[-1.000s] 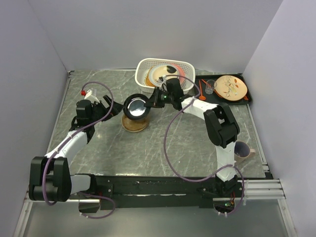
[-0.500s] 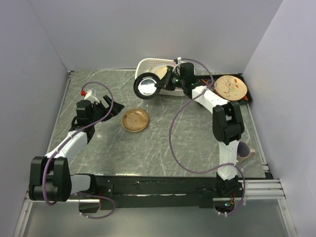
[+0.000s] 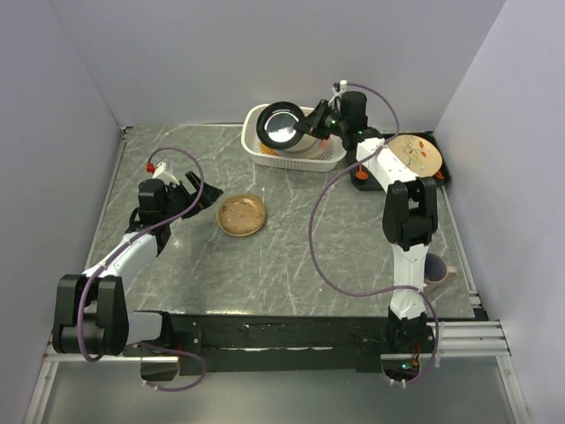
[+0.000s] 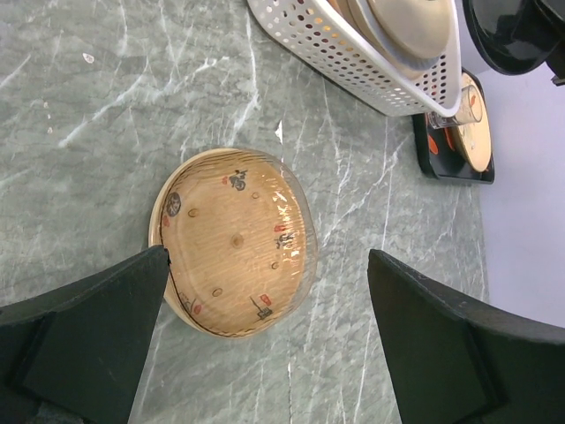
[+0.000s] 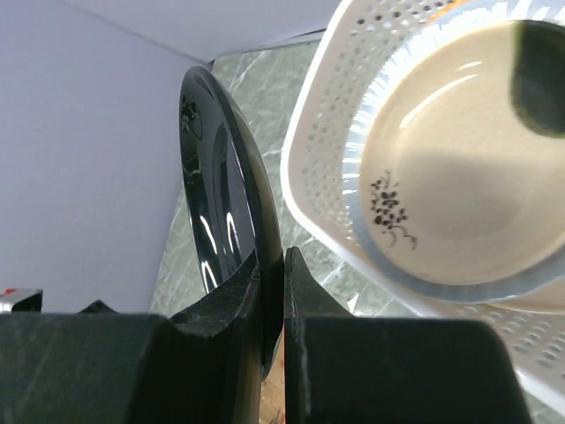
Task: Place the plates into the plastic bin on the countertop
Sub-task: Place the plate in the plastic bin.
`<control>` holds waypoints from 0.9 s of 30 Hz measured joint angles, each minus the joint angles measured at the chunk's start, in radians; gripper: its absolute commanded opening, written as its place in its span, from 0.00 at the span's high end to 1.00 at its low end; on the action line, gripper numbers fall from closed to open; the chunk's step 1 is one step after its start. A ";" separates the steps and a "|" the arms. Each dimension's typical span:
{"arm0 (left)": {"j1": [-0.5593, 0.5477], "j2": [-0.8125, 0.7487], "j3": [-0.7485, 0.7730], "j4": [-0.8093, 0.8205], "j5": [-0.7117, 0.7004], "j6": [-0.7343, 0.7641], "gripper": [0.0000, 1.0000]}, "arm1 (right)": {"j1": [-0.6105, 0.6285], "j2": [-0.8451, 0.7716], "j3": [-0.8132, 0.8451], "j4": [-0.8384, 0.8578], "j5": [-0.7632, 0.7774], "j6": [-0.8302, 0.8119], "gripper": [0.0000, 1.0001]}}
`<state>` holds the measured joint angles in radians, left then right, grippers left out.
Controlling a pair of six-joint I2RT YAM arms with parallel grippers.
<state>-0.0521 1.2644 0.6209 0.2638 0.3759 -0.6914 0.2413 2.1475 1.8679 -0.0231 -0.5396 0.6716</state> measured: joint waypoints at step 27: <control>0.000 0.029 0.000 0.001 0.001 0.007 0.01 | -0.055 0.146 0.114 -0.034 0.056 0.045 1.00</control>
<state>-0.0521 1.2934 0.6209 0.2649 0.3771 -0.6842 0.1867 2.2936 1.9823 -0.0574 -0.4839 0.7166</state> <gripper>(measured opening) 0.993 0.132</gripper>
